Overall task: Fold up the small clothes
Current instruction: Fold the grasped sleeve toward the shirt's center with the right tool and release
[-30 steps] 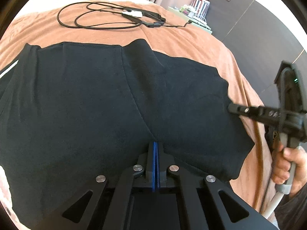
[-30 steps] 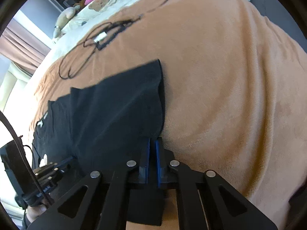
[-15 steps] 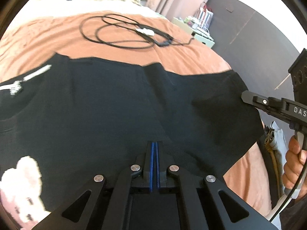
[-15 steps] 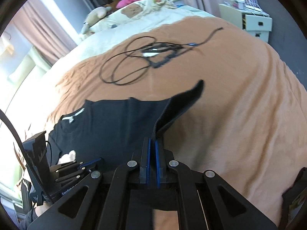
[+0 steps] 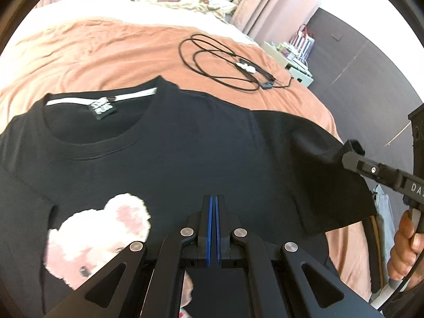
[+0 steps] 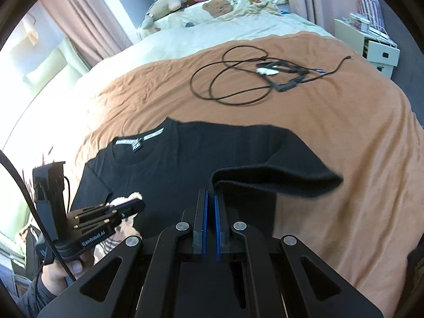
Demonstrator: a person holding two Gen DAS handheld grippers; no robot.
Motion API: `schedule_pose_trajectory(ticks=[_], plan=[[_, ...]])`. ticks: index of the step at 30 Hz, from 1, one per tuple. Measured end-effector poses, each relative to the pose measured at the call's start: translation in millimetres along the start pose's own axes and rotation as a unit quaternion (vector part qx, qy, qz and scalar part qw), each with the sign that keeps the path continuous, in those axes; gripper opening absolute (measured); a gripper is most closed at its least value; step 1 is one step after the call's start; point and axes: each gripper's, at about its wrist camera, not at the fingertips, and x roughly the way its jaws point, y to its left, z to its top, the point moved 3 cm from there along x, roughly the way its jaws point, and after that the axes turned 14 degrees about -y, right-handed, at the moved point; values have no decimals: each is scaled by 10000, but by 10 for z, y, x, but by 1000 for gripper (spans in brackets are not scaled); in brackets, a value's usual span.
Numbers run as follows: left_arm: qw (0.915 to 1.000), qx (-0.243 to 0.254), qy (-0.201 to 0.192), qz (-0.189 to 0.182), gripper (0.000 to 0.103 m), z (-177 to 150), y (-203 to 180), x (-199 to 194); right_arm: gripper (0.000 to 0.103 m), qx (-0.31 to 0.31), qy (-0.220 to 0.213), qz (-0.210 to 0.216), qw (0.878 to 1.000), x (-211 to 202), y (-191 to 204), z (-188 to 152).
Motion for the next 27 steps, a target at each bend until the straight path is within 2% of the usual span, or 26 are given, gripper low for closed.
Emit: schedule_pose_trajectory(ticks=[13, 17, 19, 20, 21, 27], plan=[[9997, -215, -73, 70, 0, -36, 352, -224, 1, -591, 344, 79, 9976, 294, 630, -225], [9997, -225, -75, 104, 0, -51, 419, -255, 6, -646, 569, 162, 9962, 363, 691, -286], [9996, -260, -57, 123, 0, -56, 445, -251, 37, -648, 589, 153, 9960, 375, 670, -275], [9995, -269, -48, 132, 0, -62, 452, -249, 72, -644, 537, 148, 9964, 355, 665, -270], [9995, -278, -34, 143, 0, -65, 451, -241, 79, -654, 409, 167, 9969, 315, 649, -247], [9997, -198, 14, 160, 0, -69, 358, -182, 79, -430, 222, 137, 9987, 169, 438, -254]])
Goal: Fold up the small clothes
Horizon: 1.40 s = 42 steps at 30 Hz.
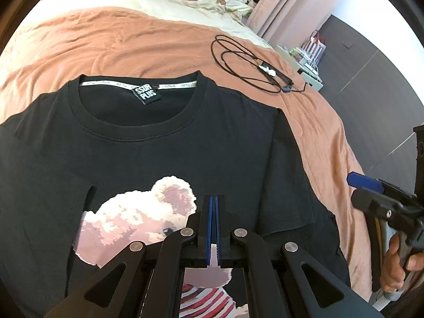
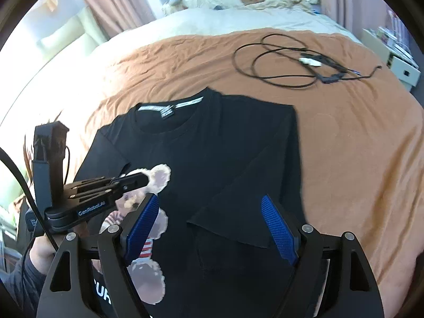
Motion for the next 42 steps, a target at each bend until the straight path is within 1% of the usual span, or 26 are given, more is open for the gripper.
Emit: schedule_pose_trajectory(ticks=[3, 6, 7, 8, 9, 10, 12, 17, 19, 20, 25, 28, 31, 33, 36, 37, 39, 41, 42], plan=[[9999, 100, 43, 6, 0, -1, -87, 39, 79, 217, -67, -61, 9997, -49, -192, -87], [9998, 211, 52, -47, 0, 2, -235, 72, 77, 404, 0, -228, 9989, -34, -403, -201], [9996, 270, 58, -67, 0, 1, -297, 87, 74, 484, -5, -230, 9986, -40, -470, -240], [9994, 327, 69, -85, 0, -7, -356, 98, 67, 535, 7, -229, 9983, -44, -509, -261], [9992, 367, 82, -105, 0, -16, -398, 112, 63, 596, 26, -235, 9979, -42, -554, -288], [9990, 414, 103, -130, 0, -27, -451, 133, 62, 658, 31, -254, 9975, -47, -610, -325], [9985, 499, 168, -152, 0, -60, -556, 191, 53, 708, 33, -335, 9969, -62, -704, -386], [9960, 750, 407, -246, 1, -192, -826, 378, 43, 867, 47, -330, 9957, -79, -883, -494], [9950, 822, 477, -301, 8, -229, -915, 435, 43, 923, 45, -297, 9953, -88, -926, -548], [9944, 858, 513, -339, 10, -248, -966, 462, 43, 955, 59, -295, 9950, -83, -944, -587], [9911, 1058, 613, -519, 30, -305, -1188, 571, 43, 1022, 43, -271, 9944, -80, -1058, -680], [9898, 1144, 651, -541, 32, -339, -1271, 628, 43, 1041, 30, -333, 9940, -97, -1097, -717], [9889, 1177, 709, -571, 32, -379, -1333, 701, 43, 1201, -96, -136, 9926, -203, -1092, -789], [9877, 1239, 768, -568, 33, -422, -1367, 743, 43, 1187, -177, -158, 9926, -263, -1101, -846], [9859, 1267, 886, -637, 33, -498, -1401, 789, 43, 1378, -355, -36, 9898, -338, -1156, -911], [9852, 1308, 913, -627, 33, -523, -1414, 804, 43, 1431, -409, -67, 9888, -354, -1189, -933], [9840, 1427, 912, -557, 33, -561, -1445, 826, 43, 1324, -346, -205, 9904, -340, -1218, -954], [9840, 1427, 899, -574, 39, -577, -1468, 841, 43, 1297, -380, -286, 9904, -358, -1244, -971], [9841, 1416, 894, -596, 43, -581, -1480, 846, 43, 1350, -379, -273, 9897, -356, -1259, -992]])
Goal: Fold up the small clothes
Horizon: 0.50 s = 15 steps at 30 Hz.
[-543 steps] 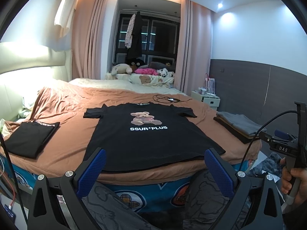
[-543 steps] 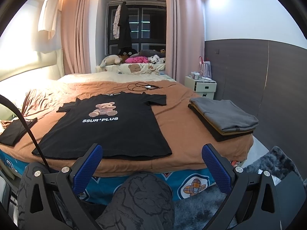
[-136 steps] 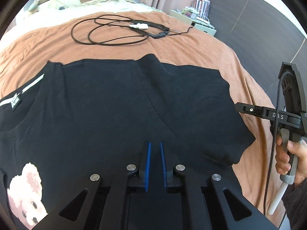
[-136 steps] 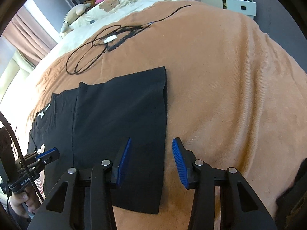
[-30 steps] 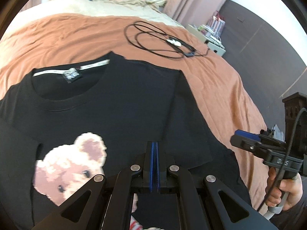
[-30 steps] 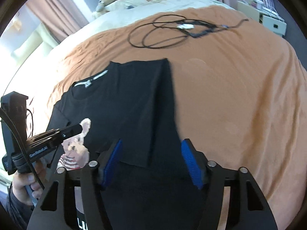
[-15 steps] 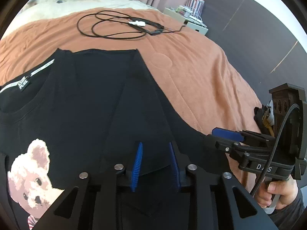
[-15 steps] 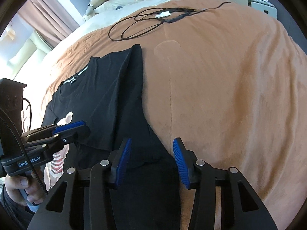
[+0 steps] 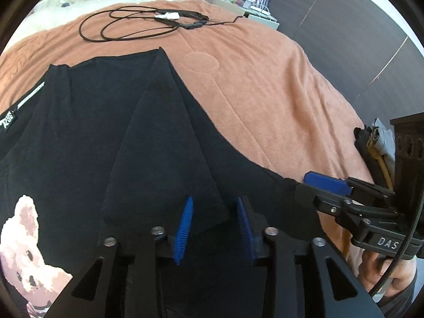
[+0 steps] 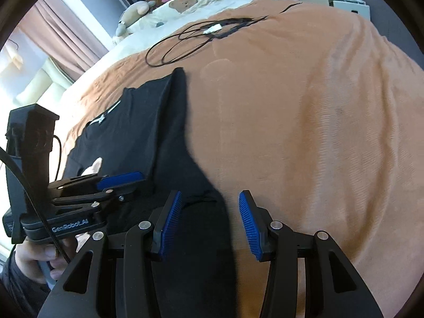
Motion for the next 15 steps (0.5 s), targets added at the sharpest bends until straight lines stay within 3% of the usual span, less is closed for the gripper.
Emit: schedule_pose_trajectory(ticks=[3, 6, 9, 11, 15], plan=[[9999, 99, 17, 27, 51, -5, -59, 26, 35, 238, 81, 34, 9997, 33, -83, -30], [9996, 219, 51, 167, 49, -27, -90, 62, 35, 275, 53, 83, 9996, -1, -101, -24], [9980, 382, 64, 497, 20, -15, -74, 60, 35, 278, 47, 88, 9996, -13, -95, -9], [9990, 216, 97, 367, 6, 15, -12, 30, 35, 321, 22, 92, 9994, -23, -110, 1], [9991, 204, -11, 381, 4, 115, 77, -116, 35, 231, -25, 20, 9997, -60, -107, -2]])
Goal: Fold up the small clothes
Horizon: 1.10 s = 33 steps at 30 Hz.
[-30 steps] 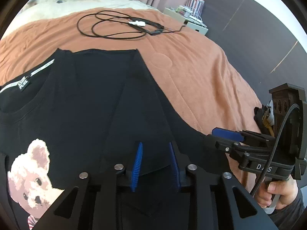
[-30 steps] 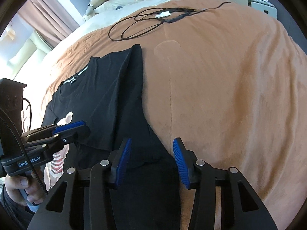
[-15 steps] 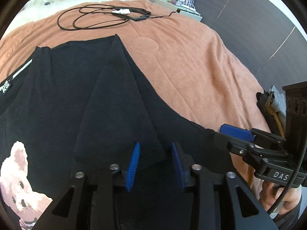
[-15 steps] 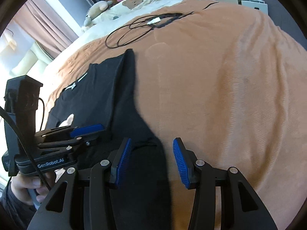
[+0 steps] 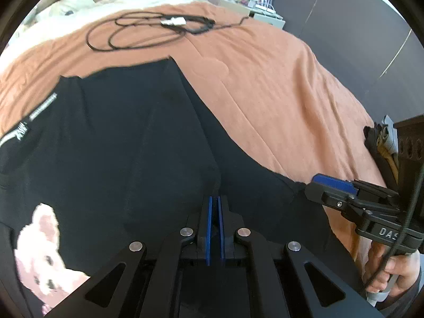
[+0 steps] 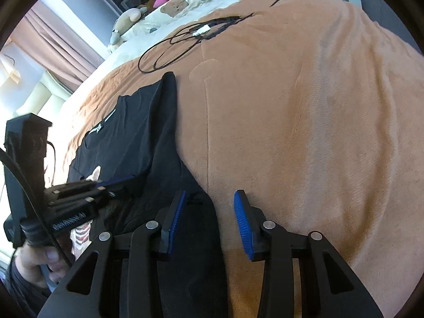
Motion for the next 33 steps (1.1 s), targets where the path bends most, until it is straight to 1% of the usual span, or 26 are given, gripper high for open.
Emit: schedule_pose_trajectory(ticks=[6, 11, 15, 18, 19, 21, 23, 24, 25, 28, 33], plan=[[9997, -97, -188, 158, 4, 170, 251, -185, 35, -32, -6, 42, 10000, -33, 30, 24], [9980, -239, -472, 352, 4, 318, 532, -321, 35, -59, -2, 51, 10000, -22, 51, 40], [9968, -300, -521, 531, 4, 390, 755, -334, 35, -86, -15, 56, 9999, -19, 59, 68], [9954, -372, -489, 728, 4, 387, 951, -298, 35, -134, -9, 57, 9999, -8, 88, 87], [9946, -376, -465, 845, 4, 379, 1022, -281, 35, -144, -3, 59, 9999, -7, 97, 91], [9920, -416, -397, 1120, 4, 357, 1160, -241, 35, -159, -12, 37, 9999, -9, 108, 100], [9873, -473, -323, 1482, 5, 319, 1305, -196, 35, -170, -20, 9, 9999, -12, 104, 102], [9867, -503, -335, 1507, 5, 306, 1339, -190, 35, -180, -6, 5, 9998, -3, 110, 98], [9863, -552, -364, 1511, 8, 294, 1369, -193, 35, -185, 18, -4, 9998, 8, 111, 92], [9840, -681, -387, 1602, 9, 251, 1457, -226, 35, -213, 60, -14, 9998, 29, 135, 85], [9853, -677, -404, 1514, 9, 232, 1431, -279, 35, -252, 47, -26, 9997, 32, 177, 102]])
